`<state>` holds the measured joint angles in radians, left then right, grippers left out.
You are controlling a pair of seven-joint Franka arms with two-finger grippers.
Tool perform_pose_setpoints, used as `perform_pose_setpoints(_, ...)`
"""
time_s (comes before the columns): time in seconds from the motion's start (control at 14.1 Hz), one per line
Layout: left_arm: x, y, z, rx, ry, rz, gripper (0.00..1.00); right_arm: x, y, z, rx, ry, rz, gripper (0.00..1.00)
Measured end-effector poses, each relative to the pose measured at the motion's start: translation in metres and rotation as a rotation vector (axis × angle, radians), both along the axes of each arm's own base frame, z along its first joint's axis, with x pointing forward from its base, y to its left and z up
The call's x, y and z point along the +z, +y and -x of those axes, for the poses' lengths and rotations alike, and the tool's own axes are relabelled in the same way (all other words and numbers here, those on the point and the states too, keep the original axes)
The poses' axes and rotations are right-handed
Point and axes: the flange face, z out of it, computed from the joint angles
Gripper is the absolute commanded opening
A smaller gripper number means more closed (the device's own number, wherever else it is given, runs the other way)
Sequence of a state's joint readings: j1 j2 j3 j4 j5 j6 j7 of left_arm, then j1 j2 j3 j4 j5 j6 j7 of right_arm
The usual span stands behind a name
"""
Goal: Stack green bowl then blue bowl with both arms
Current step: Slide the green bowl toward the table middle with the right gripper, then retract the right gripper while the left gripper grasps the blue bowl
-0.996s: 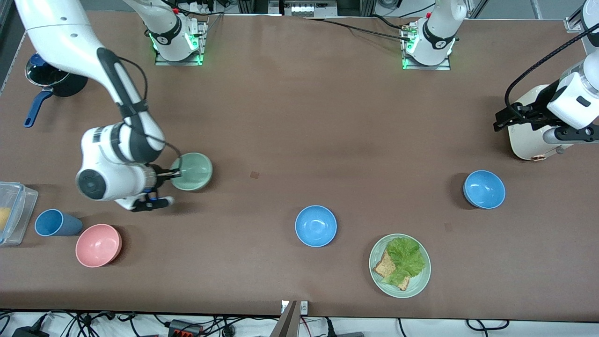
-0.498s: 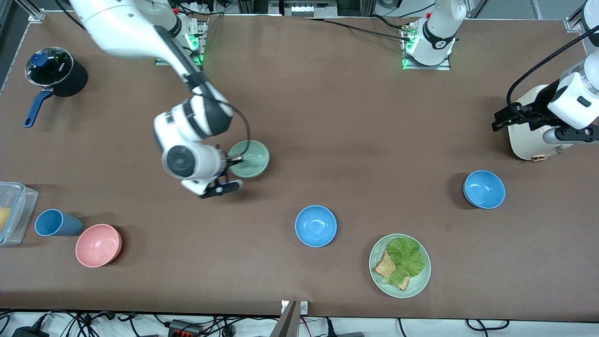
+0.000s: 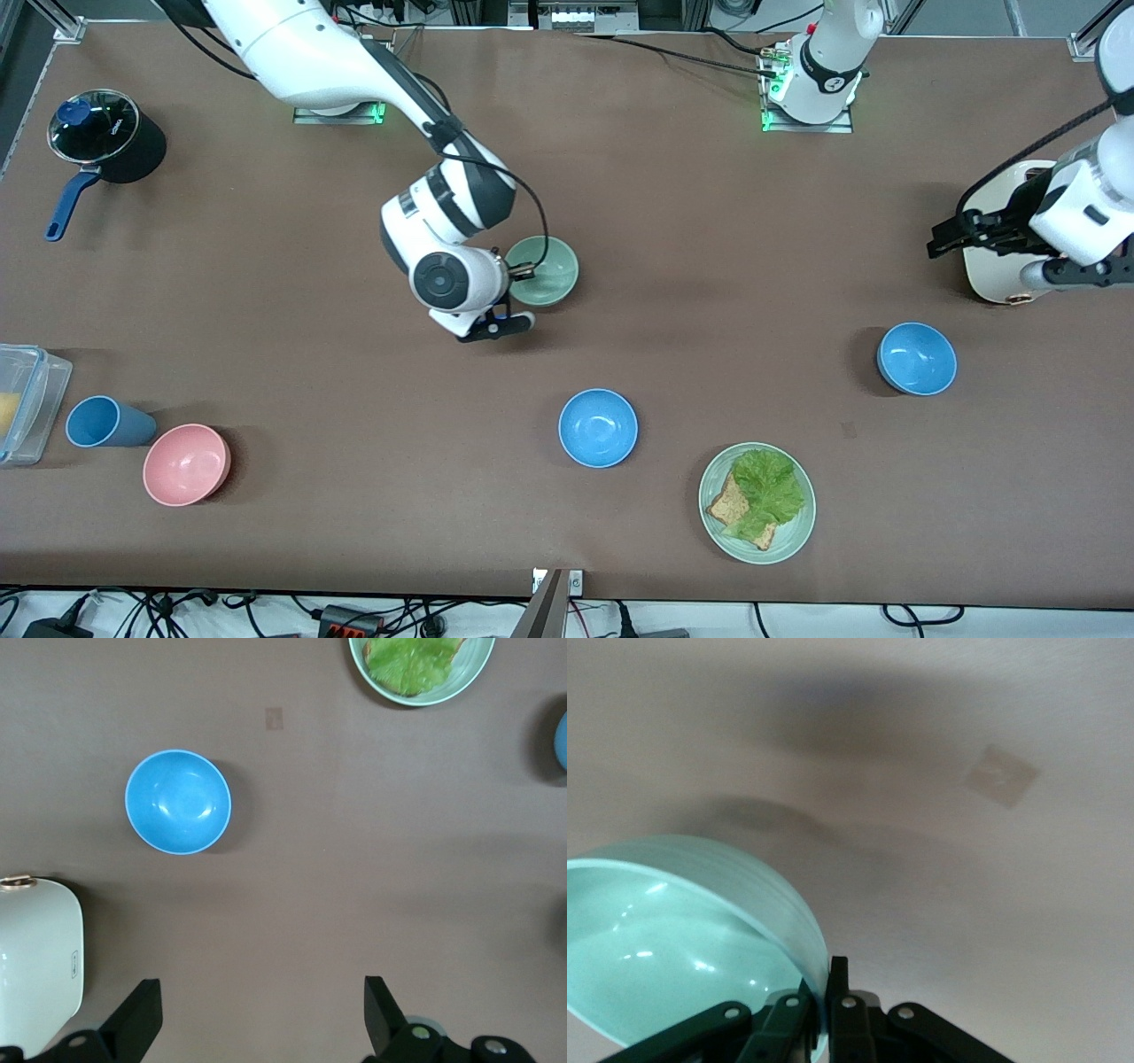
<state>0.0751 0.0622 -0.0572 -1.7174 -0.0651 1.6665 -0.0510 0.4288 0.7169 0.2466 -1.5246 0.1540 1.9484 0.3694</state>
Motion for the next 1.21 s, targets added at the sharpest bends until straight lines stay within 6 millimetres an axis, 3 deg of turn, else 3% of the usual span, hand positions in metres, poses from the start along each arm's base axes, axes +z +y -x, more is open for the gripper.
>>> perform_pose_setpoints(0.28,-0.037,0.003,-0.014,0.005,0.052,0.004,1.0,-0.029,0.024,0.013,-0.02,-0.019,-0.003,0.0)
perform_pose_setpoints(0.36,-0.054,0.009,-0.024,0.007,0.043,0.006,1.0,-0.035,0.027,0.015,-0.028,-0.016,0.002,0.21)
perform_pose_setpoints(0.43,-0.075,0.017,-0.035,-0.018,0.026,0.012,1.0,-0.04,0.027,0.016,-0.037,-0.012,0.007,0.99)
perform_pose_setpoints(0.64,-0.149,0.053,-0.062,-0.134,0.001,0.022,1.0,-0.031,0.029,0.007,-0.077,-0.029,0.005,1.0)
perform_pose_setpoints(0.85,-0.202,0.104,-0.074,-0.232,-0.024,-0.027,1.0,0.013,0.034,-0.015,-0.112,-0.053,-0.007,1.0)
perform_pose_setpoints(1.07,-0.232,0.137,-0.073,-0.269,-0.018,-0.02,1.0,0.091,0.013,-0.044,-0.129,-0.057,0.008,1.0)
perform_pose_setpoints(1.21,-0.254,0.15,-0.07,-0.264,0.008,-0.007,1.0,0.147,-0.032,-0.074,-0.187,-0.092,0.006,1.0)
